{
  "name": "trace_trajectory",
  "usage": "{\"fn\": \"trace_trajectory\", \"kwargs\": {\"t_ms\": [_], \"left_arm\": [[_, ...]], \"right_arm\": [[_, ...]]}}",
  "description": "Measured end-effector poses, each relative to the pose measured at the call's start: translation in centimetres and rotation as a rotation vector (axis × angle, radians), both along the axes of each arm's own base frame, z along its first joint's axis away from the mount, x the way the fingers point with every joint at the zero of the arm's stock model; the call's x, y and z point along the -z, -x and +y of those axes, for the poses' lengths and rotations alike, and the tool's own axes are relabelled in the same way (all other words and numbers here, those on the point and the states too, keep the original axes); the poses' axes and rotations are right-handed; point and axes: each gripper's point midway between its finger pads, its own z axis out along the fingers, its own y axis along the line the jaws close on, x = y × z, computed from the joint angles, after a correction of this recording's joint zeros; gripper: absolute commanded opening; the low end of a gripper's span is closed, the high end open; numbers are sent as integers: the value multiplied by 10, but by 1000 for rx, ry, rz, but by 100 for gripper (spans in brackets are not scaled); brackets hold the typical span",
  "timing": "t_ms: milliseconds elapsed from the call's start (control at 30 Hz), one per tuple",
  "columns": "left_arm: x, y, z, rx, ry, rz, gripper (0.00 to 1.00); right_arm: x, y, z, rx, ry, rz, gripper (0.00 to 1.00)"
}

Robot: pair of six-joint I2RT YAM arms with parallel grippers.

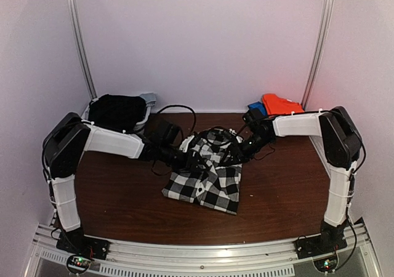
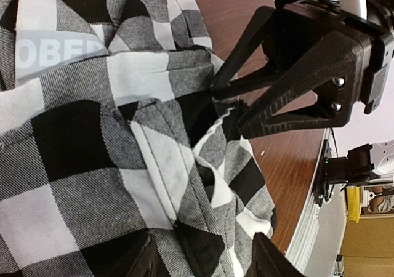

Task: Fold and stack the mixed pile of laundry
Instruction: Smooth out the 2/3-rectangle-folded shirt at the center of the board.

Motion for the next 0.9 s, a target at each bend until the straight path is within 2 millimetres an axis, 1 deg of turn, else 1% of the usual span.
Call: {"fn": "trace_trajectory", "kwargs": {"t_ms": [67,133,200,233,367,433,567,633,767,900], "left_arm": [[3,-1,-1,-6,-1,10,54],[4,-3,-3,-10,0,16,54],[6,-5,-5,-15,3,18,54],[6,-5,-5,-17,3,20,54],[9,-6,-4,-29,-1,30,54],[10,-6,-4,-35,-3,36,54],[11,-7,-3,-46,-7,42,54],[12,-8,-3,-52,-9,44,54],[13,-9,-2,-66,-17,44,53],[20,-11,1,-85,-40,50,52]], "right_arm": [[5,-1,-3,-4,25,-6,43],[8,-1,-5,-15,49,-11,39],[11,-1,-7,-27,66,-17,29],[12,0,-8,-34,73,-19,26],[16,4,-12,-59,101,-23,10],[18,6,-15,-70,113,-25,0],[19,7,-19,-80,136,-37,0],[16,7,-20,-80,142,-44,0],[2,2,-27,-62,138,-76,0],[-12,-10,-42,-14,128,-107,0]]}}
